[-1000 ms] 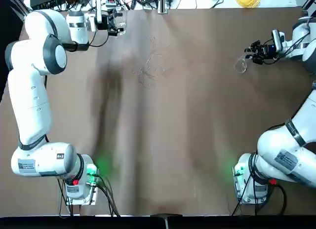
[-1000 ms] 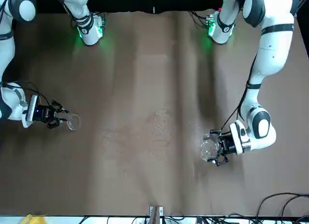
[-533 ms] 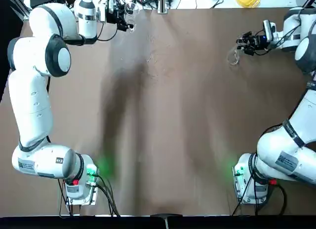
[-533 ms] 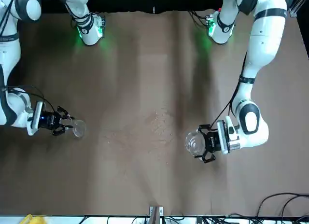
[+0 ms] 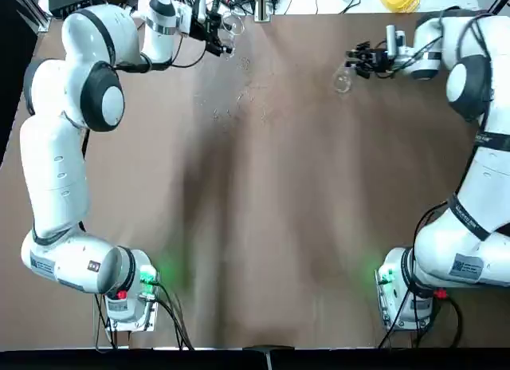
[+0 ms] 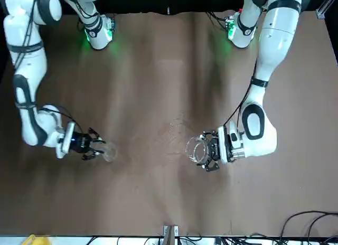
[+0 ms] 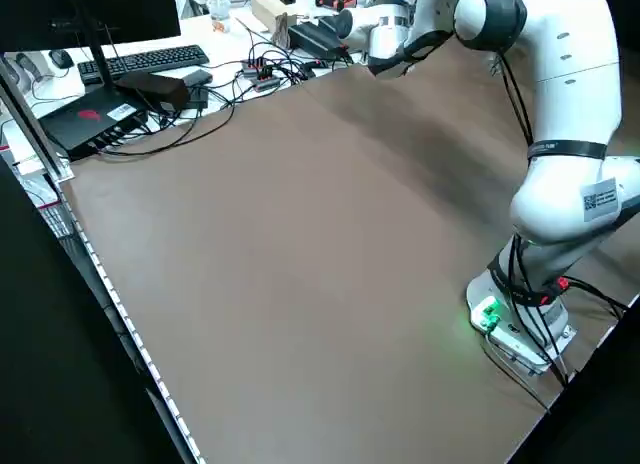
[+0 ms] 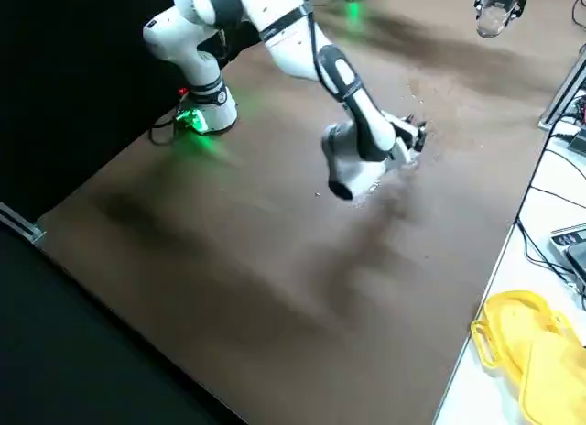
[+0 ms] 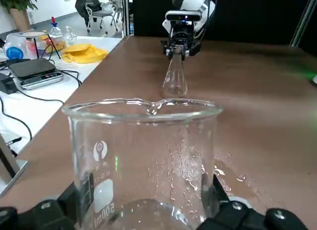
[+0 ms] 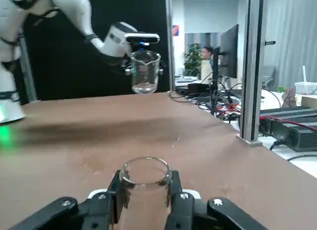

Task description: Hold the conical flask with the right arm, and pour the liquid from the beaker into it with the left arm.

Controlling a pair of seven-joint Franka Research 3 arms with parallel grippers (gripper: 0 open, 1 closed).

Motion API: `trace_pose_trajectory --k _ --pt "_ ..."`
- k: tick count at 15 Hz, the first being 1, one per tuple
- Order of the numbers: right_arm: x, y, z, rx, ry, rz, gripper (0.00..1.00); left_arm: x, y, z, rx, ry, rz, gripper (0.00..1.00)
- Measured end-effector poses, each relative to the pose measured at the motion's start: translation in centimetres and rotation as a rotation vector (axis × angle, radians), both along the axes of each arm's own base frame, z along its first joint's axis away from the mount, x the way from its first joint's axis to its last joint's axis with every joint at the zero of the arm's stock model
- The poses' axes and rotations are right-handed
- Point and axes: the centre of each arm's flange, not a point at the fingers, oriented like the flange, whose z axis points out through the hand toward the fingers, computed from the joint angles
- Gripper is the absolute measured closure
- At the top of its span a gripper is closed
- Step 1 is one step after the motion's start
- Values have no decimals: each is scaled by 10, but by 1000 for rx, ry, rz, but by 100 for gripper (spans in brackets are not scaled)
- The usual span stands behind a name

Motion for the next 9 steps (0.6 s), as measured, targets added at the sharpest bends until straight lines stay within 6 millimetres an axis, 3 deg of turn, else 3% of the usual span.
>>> trace_pose_trajectory --k 1,2,3,6,9 --pt "1 27 -3 11 8 -22 61 -2 -8 0 9 -5 -3 3" --pt "1 85 -1 34 17 -45 61 -7 -24 -1 25 -16 -9 3" --pt "1 112 1 41 18 -51 61 -9 -32 -1 34 -19 -7 3" --pt "-4 185 11 50 17 -92 61 -16 -51 -1 67 -1 -3 3" --pt "-15 245 14 34 7 -153 61 -21 -63 -1 123 19 -7 3"
